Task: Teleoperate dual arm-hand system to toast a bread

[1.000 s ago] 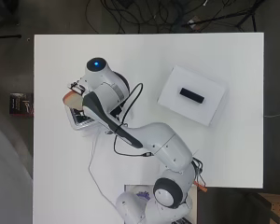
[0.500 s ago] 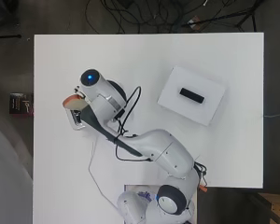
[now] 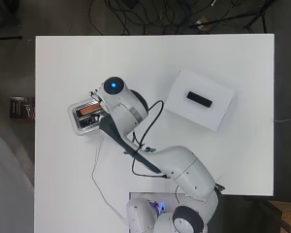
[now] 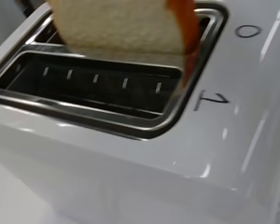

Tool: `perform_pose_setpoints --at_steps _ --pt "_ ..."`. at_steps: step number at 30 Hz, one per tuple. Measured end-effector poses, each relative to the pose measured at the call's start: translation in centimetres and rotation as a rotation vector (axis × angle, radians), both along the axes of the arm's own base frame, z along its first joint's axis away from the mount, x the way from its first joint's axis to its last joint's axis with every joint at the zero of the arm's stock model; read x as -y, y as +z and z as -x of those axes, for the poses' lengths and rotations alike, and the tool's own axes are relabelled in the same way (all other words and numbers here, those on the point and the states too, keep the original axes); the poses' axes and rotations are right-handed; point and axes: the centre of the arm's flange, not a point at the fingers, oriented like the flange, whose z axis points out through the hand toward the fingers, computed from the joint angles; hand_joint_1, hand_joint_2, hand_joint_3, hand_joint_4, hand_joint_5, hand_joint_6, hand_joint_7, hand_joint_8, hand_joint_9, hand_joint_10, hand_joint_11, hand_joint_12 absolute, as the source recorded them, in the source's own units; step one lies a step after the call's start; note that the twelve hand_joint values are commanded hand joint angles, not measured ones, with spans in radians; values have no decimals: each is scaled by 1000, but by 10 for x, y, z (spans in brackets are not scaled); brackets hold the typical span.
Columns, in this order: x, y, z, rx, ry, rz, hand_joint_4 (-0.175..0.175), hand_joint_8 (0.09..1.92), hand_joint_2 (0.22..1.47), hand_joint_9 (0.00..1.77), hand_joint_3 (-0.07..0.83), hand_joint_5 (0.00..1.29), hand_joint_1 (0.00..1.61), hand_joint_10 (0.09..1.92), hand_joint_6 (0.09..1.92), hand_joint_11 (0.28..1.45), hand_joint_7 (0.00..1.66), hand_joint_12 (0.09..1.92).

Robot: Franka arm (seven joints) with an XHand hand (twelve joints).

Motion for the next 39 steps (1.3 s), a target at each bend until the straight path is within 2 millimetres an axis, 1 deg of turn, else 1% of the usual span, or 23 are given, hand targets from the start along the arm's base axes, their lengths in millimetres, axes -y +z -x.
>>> perform_pose_setpoints --at_steps 2,4,5,8,15,17,18,19,20,21,22,23,24,25,26,27,28,29,31,33,35,36,39 --pt "35 -1 -2 48 -145 -25 -31 87 1124 719 2 484 141 87 87 491 643 87" --pt "65 -3 -4 99 -269 -59 -42 87 1118 699 -2 431 129 87 87 473 617 87" --pt "75 -5 -4 120 -314 -74 -45 87 1116 696 -2 423 125 87 87 466 617 87" --pt "83 -23 -1 126 -354 -91 -54 87 1121 717 0 427 120 87 87 471 645 87" --pt "127 -88 -26 57 -429 -121 -75 87 1117 754 0 428 108 87 87 487 679 87" --pt "134 -101 -32 42 -438 -139 -80 87 1124 771 1 424 116 87 87 497 692 87" --pt "136 -105 -37 36 -440 -149 -83 87 1134 845 1 433 123 87 87 542 747 87" --pt "138 -111 -42 28 -441 -157 -85 87 1145 1002 3 459 141 87 87 655 869 87" --pt "138 -119 -49 15 -440 -164 -82 274 1130 1081 -7 498 233 491 87 696 956 444" --pt "137 -125 -53 6 -435 -170 -86 741 1136 1111 -6 505 233 1000 87 727 965 946" --pt "136 -132 -57 -1 -430 -175 -94 1173 1142 1139 -3 489 216 1401 87 761 953 1334" --pt "138 -139 -63 -7 -426 -182 -98 1435 1146 1122 -1 472 202 1626 87 740 923 1541" --pt "139 -145 -68 -13 -422 -187 -92 1314 1143 1025 -2 458 181 1549 87 652 860 1450" --pt "136 -151 -72 -18 -414 -184 -82 929 1136 941 -2 446 159 1142 87 600 825 1048" --pt "132 -156 -74 -21 -400 -175 -73 563 1128 915 -1 436 143 728 87 600 827 643" --pt "126 -161 -75 -27 -382 -166 -65 306 1116 908 -1 426 126 418 87 605 818 356" --pt "123 -169 -75 -35 -368 -163 -58 155 1105 901 -1 418 115 223 87 605 794 184" --pt "122 -177 -76 -45 -352 -164 -52 87 1099 892 -1 414 106 113 87 602 769 91" --pt "115 -185 -77 -58 -303 -152 -48 87 1099 878 2 412 96 87 87 599 736 87" --pt "107 -184 -73 -60 -245 -135 -45 87 1120 846 9 406 130 87 87 585 699 87" --pt "98 -182 -67 -70 -210 -122 -35 87 1241 833 23 401 491 87 87 584 663 87" --pt "96 -183 -65 -76 -206 -119 -29 87 1276 825 20 398 564 87 87 578 646 87" --pt "109 -200 -63 -121 -227 -108 -18 87 1296 813 6 395 531 87 87 563 626 87"
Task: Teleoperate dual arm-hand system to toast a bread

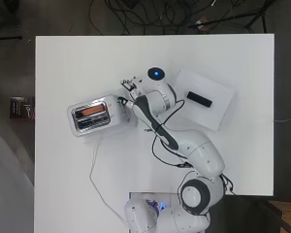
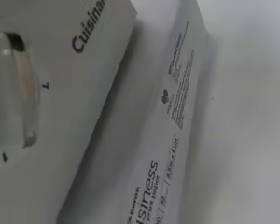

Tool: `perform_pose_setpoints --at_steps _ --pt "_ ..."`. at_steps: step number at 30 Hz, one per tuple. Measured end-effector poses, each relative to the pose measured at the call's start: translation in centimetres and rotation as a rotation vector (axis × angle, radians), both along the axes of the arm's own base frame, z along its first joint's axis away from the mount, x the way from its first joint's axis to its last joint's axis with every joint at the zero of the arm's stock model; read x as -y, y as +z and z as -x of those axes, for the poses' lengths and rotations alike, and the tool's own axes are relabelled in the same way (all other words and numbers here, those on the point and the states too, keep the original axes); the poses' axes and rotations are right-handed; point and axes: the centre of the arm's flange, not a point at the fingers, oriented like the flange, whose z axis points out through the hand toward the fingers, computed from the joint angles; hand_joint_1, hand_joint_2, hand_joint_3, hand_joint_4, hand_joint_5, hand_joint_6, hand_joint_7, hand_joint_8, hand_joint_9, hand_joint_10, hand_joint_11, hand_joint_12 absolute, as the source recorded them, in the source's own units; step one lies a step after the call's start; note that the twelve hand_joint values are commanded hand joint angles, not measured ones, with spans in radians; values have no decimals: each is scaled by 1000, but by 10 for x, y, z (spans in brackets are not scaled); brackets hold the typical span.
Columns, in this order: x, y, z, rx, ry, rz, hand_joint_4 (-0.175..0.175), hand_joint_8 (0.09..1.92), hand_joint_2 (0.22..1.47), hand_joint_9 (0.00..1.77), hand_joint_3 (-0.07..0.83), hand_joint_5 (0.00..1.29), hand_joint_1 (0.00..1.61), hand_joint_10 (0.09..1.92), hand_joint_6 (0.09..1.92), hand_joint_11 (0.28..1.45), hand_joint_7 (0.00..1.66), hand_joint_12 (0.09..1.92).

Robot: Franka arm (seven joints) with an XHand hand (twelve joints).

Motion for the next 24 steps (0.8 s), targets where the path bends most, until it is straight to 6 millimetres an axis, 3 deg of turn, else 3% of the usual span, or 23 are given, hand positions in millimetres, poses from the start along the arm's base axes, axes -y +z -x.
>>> perform_pose_setpoints --at_steps 4,7,9,11,14,16,17,18,19,22,24 --pt "10 -20 14 -51 -35 -2 -20 87 1181 747 -15 378 269 87 87 515 593 87" --pt "14 -29 12 -84 -69 20 -21 87 1150 728 -8 376 202 87 87 502 590 87" --pt "26 -29 5 -76 -117 23 -20 87 1142 727 -8 383 150 87 87 496 598 87" --pt "29 -15 0 -50 -149 20 -20 87 1120 738 -10 393 75 87 87 499 624 87" --pt "7 40 -3 30 -138 9 -23 87 1133 772 -2 427 10 87 87 525 682 87" --pt "-4 87 -2 103 -133 16 -29 87 1126 735 -4 403 1 87 87 510 643 87" --pt "-9 113 0 134 -128 21 -34 87 1128 795 -3 412 0 87 87 539 685 87" --pt "-14 141 5 169 -118 29 -28 165 1154 947 -10 503 0 234 87 651 846 110" --pt "-20 177 14 214 -104 41 -18 206 1166 984 -6 574 0 300 87 689 901 106" --pt "-26 256 47 331 -94 67 -18 87 1116 605 -9 495 0 87 87 468 559 87" --pt "-27 299 76 402 -118 84 -10 87 1111 512 -5 449 0 87 87 412 473 87"
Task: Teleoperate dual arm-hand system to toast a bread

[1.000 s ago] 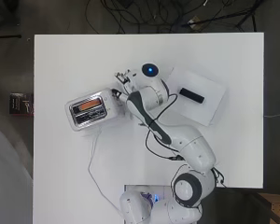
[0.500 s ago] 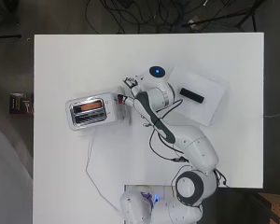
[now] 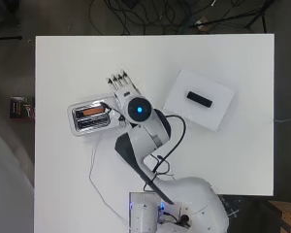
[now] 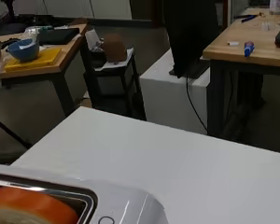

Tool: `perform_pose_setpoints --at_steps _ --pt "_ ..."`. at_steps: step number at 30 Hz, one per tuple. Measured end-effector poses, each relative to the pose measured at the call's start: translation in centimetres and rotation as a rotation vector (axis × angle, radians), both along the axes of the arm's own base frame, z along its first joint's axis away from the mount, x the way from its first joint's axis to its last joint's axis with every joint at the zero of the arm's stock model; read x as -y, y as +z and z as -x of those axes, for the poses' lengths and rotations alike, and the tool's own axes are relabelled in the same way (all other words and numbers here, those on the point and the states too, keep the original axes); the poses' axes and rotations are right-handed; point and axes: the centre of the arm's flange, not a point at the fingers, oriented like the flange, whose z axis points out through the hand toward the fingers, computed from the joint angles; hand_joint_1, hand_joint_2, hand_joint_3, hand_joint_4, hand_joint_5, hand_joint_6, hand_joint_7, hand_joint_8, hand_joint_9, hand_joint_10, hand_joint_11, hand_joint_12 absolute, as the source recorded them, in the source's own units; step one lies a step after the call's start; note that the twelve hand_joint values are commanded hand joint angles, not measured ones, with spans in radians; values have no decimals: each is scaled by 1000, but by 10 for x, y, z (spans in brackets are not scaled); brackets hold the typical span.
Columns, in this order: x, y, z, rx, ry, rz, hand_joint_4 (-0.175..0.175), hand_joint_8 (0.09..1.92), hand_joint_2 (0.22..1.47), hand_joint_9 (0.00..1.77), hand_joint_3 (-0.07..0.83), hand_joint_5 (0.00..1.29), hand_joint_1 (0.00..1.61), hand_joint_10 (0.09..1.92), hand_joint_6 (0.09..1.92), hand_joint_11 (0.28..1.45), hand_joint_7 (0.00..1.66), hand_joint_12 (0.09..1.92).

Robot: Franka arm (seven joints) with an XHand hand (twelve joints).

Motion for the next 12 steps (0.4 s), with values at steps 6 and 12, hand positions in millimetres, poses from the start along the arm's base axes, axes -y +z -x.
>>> perform_pose_setpoints --at_steps 6,12 --pt "-11 55 74 79 -63 89 -10 87 1119 469 1 420 0 87 87 395 445 87" --pt "-14 43 95 28 -90 132 12 87 1159 462 2 517 0 87 87 385 464 87"
